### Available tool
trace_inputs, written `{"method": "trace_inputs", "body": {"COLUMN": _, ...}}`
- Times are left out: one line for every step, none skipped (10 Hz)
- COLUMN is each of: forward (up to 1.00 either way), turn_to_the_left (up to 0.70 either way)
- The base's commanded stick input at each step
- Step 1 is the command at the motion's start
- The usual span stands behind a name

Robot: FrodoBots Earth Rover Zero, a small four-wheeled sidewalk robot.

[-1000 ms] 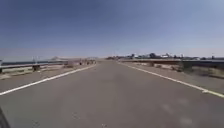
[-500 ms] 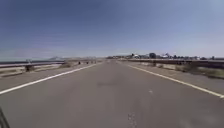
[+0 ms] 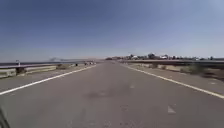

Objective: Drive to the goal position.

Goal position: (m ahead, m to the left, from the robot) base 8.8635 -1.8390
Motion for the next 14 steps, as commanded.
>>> {"method": "trace_inputs", "body": {"forward": 1.0, "turn_to_the_left": 0.0}}
{"method": "trace_inputs", "body": {"forward": 1.0, "turn_to_the_left": 0.0}}
{"method": "trace_inputs", "body": {"forward": 1.0, "turn_to_the_left": 0.0}}
{"method": "trace_inputs", "body": {"forward": 1.0, "turn_to_the_left": 0.0}}
{"method": "trace_inputs", "body": {"forward": 1.0, "turn_to_the_left": 0.11}}
{"method": "trace_inputs", "body": {"forward": 1.0, "turn_to_the_left": 0.24}}
{"method": "trace_inputs", "body": {"forward": 1.0, "turn_to_the_left": 0.0}}
{"method": "trace_inputs", "body": {"forward": 1.0, "turn_to_the_left": 0.0}}
{"method": "trace_inputs", "body": {"forward": 1.0, "turn_to_the_left": 0.0}}
{"method": "trace_inputs", "body": {"forward": 1.0, "turn_to_the_left": 0.0}}
{"method": "trace_inputs", "body": {"forward": 1.0, "turn_to_the_left": 0.0}}
{"method": "trace_inputs", "body": {"forward": 1.0, "turn_to_the_left": 0.0}}
{"method": "trace_inputs", "body": {"forward": 1.0, "turn_to_the_left": 0.0}}
{"method": "trace_inputs", "body": {"forward": 1.0, "turn_to_the_left": 0.0}}
